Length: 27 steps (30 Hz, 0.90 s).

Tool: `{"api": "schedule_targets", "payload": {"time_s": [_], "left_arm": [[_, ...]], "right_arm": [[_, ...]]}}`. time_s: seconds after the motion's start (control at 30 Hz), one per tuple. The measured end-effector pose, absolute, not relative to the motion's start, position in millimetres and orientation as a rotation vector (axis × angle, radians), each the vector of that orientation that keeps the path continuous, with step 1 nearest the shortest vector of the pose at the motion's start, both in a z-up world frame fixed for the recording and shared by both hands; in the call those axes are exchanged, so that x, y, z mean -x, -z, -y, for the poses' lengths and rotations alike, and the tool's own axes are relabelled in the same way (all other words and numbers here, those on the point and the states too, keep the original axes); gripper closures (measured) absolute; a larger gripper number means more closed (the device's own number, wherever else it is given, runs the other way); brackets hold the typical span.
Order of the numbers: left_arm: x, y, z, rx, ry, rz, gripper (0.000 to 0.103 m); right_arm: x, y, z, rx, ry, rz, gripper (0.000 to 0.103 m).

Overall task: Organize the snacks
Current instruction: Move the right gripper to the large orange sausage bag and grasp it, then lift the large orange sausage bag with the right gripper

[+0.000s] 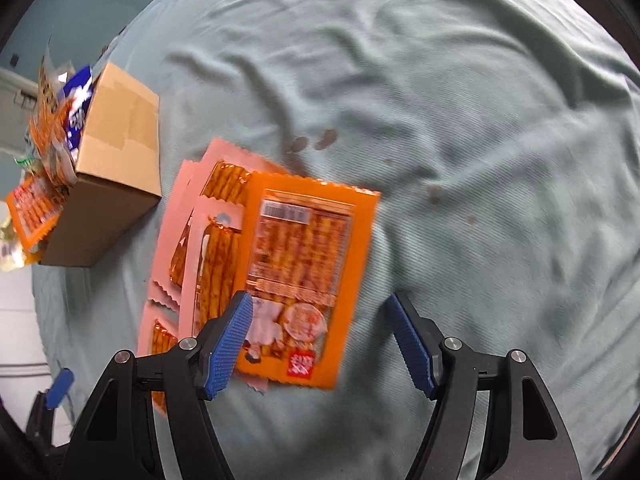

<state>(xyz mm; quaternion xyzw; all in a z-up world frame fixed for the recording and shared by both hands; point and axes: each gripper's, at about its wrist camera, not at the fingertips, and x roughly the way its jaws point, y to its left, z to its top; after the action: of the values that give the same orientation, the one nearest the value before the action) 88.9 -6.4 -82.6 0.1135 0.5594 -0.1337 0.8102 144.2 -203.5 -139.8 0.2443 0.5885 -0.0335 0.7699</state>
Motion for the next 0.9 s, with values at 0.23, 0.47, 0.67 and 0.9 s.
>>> {"api": "schedule_targets", "payload": {"time_s": [0.23,0.47,0.67,0.9], "left_arm": [[-89.9,85.0,8.4,-0.249,0.284,-1.205,0.014],[-88.4,85.8,10.2,-0.270,0.284,-1.199,0.014],[-86.6,84.1,8.9,-0.280,0.278,-1.186,0.014],[-84.7,84.1,4.9,-0.280,0.273,-1.184,0.014]], "right_arm": [[-149.1,140.5,189.8,-0.492,0.033,-1.235,0.028],[-138.2,140.0,199.2,-0.591,-0.022,-1.210,0.062],[-111.2,117.4,217.4,-0.669,-0.032,-1.154,0.064],[-49.4,69.9,248.0,-0.785,-0.097,-1.049,0.064]]}}
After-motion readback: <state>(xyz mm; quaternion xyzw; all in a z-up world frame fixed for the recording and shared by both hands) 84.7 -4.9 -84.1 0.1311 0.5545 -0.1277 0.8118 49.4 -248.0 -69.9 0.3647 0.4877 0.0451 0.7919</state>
